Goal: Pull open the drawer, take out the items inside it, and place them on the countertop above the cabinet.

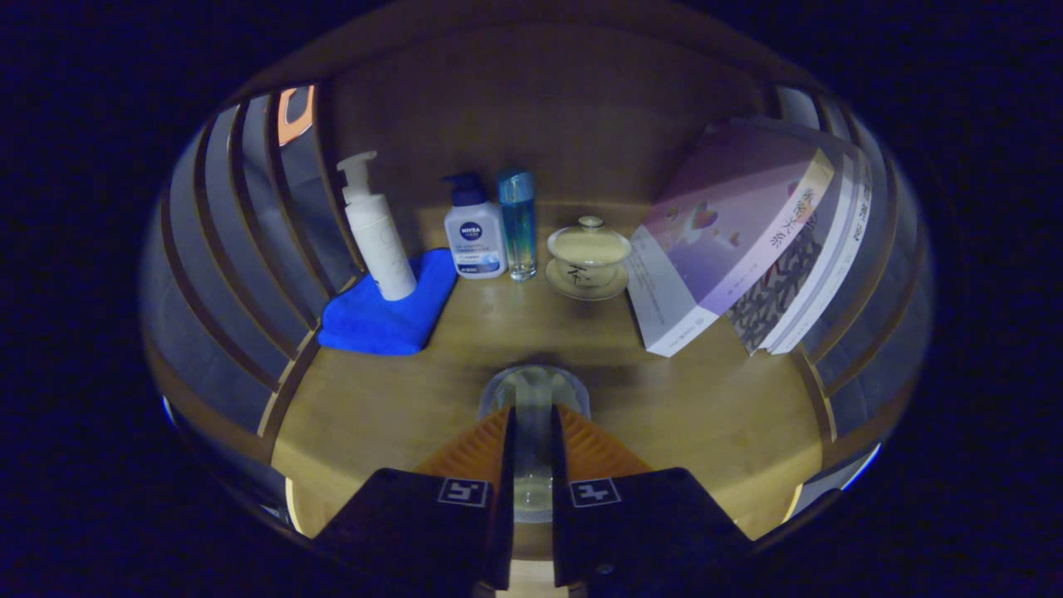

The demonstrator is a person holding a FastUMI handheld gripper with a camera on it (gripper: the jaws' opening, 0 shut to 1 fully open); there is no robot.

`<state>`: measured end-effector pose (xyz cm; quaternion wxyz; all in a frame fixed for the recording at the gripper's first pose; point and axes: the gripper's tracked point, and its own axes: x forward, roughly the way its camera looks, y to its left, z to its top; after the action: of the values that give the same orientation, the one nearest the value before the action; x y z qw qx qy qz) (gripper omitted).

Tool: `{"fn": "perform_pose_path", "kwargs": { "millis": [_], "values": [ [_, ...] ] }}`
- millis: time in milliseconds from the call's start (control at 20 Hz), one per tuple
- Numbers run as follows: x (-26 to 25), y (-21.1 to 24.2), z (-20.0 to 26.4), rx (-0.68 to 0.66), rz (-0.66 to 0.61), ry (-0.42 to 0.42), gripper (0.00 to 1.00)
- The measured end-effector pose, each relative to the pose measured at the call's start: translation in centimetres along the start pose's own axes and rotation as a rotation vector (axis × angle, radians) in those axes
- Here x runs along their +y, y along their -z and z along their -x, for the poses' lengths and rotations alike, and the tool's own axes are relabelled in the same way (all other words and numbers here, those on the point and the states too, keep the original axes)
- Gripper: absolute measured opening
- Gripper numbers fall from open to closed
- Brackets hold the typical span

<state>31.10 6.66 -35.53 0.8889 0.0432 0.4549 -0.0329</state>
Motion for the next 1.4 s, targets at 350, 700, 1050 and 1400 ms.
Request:
{"fn": "perform_pose_path", "kwargs": {
  "millis": [350,700,1050,1400],
  "values": [
    [0.0,0.4,4.3,-0.112,0.031,0.013,0.43],
    [2.9,3.6,13.2,-0.254,0.087,-0.092,0.59],
    [3.3,7.0,21.6,-0.444,0.089,-0.158,0.81],
    [3.2,14.1,25.5,-0.591,0.099,-0.144,0.97]
  ]
}}
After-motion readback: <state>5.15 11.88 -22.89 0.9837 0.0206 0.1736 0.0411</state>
